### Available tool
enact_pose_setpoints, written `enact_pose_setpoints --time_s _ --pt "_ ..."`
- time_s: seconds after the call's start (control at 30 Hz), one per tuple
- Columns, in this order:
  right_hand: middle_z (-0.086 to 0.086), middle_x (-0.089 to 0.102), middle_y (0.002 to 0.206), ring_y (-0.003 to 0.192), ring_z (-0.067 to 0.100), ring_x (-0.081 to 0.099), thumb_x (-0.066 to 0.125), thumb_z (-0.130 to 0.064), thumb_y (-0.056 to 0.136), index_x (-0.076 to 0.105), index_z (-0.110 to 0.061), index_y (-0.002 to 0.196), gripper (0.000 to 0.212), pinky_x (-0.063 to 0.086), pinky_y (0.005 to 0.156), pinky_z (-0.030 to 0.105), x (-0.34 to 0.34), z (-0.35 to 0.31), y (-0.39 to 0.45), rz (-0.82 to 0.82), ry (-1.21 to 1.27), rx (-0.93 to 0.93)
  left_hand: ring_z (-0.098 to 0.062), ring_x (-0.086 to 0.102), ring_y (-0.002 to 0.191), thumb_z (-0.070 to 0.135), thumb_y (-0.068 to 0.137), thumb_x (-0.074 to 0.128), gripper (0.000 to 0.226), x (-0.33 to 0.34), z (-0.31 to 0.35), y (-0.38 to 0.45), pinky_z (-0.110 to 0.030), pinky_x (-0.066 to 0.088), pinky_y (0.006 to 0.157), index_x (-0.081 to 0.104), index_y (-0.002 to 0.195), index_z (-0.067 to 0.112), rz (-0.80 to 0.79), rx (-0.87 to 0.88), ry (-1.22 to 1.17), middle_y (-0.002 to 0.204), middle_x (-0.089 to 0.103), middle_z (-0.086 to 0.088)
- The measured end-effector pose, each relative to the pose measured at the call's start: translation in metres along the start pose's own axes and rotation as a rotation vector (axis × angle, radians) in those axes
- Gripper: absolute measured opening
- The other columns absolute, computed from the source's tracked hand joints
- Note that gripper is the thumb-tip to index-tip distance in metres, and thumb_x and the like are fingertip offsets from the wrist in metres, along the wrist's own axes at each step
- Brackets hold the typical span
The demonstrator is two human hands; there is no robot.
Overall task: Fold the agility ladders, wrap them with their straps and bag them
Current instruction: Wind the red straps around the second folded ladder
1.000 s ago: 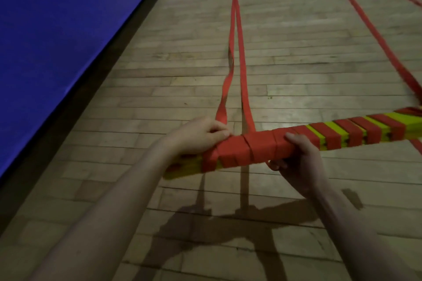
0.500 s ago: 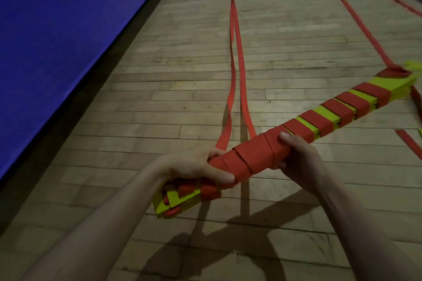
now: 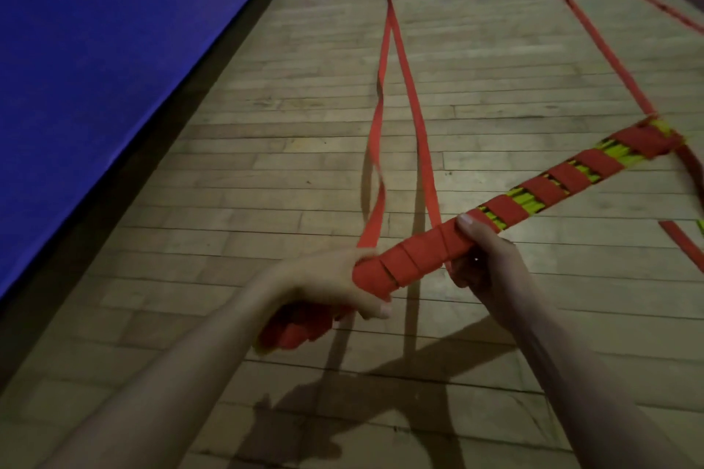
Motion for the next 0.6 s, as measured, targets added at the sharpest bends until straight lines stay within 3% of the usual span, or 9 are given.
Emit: enact_pose_setpoints --time_s 0.07,0.2,0.27,0.37,0.47,0.53,0.6 --pt "0.006 0.042 0.062 0.053 0.015 0.04 0.078 -0.051 0.062 0.052 -0.01 0.075 0.051 0.033 0.048 0.025 0.009 -0.003 0.0 -0.085 0.043 -0.044 -0.023 0.066 0.086 0.03 0.066 0.078 0.062 0.002 0.0 -0.002 -0.04 0.056 0.077 0.051 0.121 0.025 -0.129 0.053 -0.286 0.112 0.064 -0.008" --pt "0.008 0.044 0.069 0.056 0.013 0.044 0.08 -0.068 0.054 0.054 -0.005 0.091 0.077 0.038 0.052 0.024 0.015 -0.005 0.001 -0.206 0.087 -0.066 -0.02 0.063 0.078 0.029 0.058 0.079 0.066 0.003 0.003 -0.005 -0.035 0.054 0.069 0.054 0.118 0.018 -0.149 0.075 -0.361 0.1 0.06 -0.009" --pt "0.01 0.05 0.072 0.057 0.014 0.048 0.076 -0.073 0.055 0.057 -0.004 0.093 0.081 0.043 0.055 0.026 0.017 -0.006 0.002 -0.224 -0.034 -0.046 -0.017 0.064 0.077 0.023 0.061 0.082 0.061 0.001 0.005 -0.005 -0.031 0.055 0.068 0.057 0.116 0.019 -0.027 0.095 -0.283 0.098 0.063 -0.006" --pt "0.011 0.057 0.08 0.061 0.016 0.054 0.069 -0.076 0.059 0.062 -0.011 0.093 0.073 0.047 0.06 0.031 0.021 0.001 0.004 -0.138 -0.236 0.025 -0.013 0.064 0.076 0.022 0.068 0.084 0.058 -0.001 0.012 -0.004 -0.028 0.056 0.066 0.055 0.118 0.025 0.291 0.151 -0.003 0.096 0.062 0.0" --pt "0.005 0.052 0.069 0.053 0.014 0.05 0.07 -0.068 0.07 0.061 -0.012 0.088 0.059 0.045 0.057 0.03 0.02 0.013 0.003 -0.016 -0.192 0.142 -0.012 0.061 0.087 0.048 0.069 0.077 0.071 0.008 0.019 -0.002 -0.034 0.054 0.079 0.043 0.129 0.032 0.601 0.175 0.527 0.103 0.06 0.007" --pt "0.001 0.049 0.067 0.05 0.011 0.044 0.072 -0.054 0.077 0.058 -0.013 0.086 0.044 0.041 0.051 0.026 0.02 0.017 0.0 0.0 -0.083 0.146 -0.011 0.06 0.093 0.063 0.067 0.072 0.08 0.011 0.019 0.0 -0.034 0.052 0.085 0.037 0.134 0.037 0.571 0.15 0.608 0.109 0.059 0.01" --pt "0.001 0.046 0.066 0.047 0.009 0.04 0.073 -0.048 0.077 0.055 -0.012 0.085 0.041 0.037 0.045 0.021 0.018 0.016 -0.002 -0.035 0.001 0.1 -0.005 0.061 0.091 0.061 0.073 0.069 0.066 0.005 0.021 0.001 -0.029 0.054 0.084 0.045 0.129 0.036 0.382 0.124 0.331 0.104 0.06 0.014"
Point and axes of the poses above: each hand's wrist, its own y-axis towards the middle knuckle, its own x-axis out of the palm, z = x × y, the point moved 5 cm from there along y, towards the middle knuckle
